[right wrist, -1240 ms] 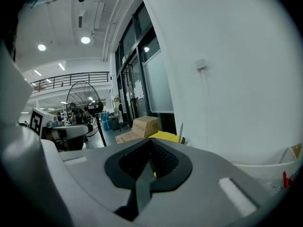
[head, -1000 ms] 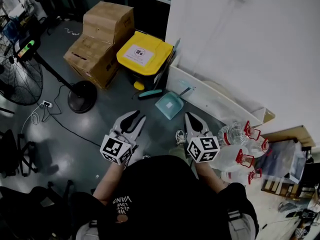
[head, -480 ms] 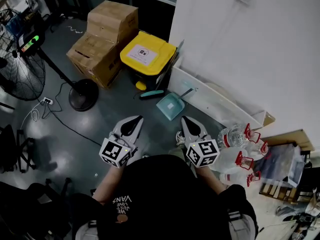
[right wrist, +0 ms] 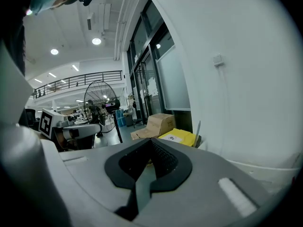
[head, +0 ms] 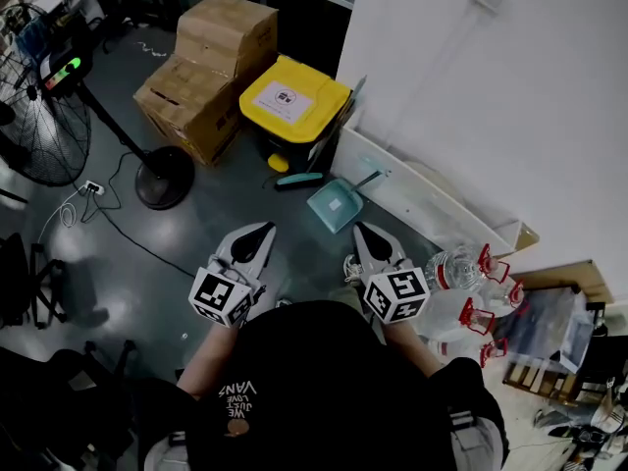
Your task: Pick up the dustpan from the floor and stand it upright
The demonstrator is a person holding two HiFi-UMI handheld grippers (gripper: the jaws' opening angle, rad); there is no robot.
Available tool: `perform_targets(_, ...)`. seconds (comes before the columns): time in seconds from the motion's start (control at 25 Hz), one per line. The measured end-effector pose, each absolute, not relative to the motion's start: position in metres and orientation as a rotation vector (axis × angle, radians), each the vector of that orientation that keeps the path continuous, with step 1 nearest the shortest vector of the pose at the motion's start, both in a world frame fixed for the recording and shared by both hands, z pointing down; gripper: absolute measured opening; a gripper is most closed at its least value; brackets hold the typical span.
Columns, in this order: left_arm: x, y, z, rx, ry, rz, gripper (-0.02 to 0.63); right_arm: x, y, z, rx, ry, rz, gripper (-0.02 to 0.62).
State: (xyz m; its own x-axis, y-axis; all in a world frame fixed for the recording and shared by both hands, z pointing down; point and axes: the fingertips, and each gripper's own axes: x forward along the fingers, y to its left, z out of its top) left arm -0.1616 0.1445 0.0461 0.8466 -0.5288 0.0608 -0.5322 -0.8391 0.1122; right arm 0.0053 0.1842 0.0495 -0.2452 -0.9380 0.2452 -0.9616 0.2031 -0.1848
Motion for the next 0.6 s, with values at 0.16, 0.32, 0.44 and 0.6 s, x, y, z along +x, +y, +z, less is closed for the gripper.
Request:
perform_targets(0.16,-0.1630,0.1443,0.0488,2.890,-0.837,0.046,0.052,0.0051,0.1833,0.0514,1.872,-2.369,0.468,0.002)
perform_targets(0.32,-0.1598,0.1435,0.0481,2.887,-0.833,0.045,0.052,0.0076,0.1824,0.0519,1.867,-2.364,0.476,0.002)
perform_targets(0.44,-0.1567,0.1423,0.0446,2.889,-0.829,0.030,0.052,0.0092,0.1810,0.0523,1.868,-2.362,0.476,0.002)
perform_targets(0.6,-0.1537,0.1396,0.0440,2.891,-0.821,0.025,0.052,0.0114,0.1777,0.0541,1.874,-2.359,0.477,0.002)
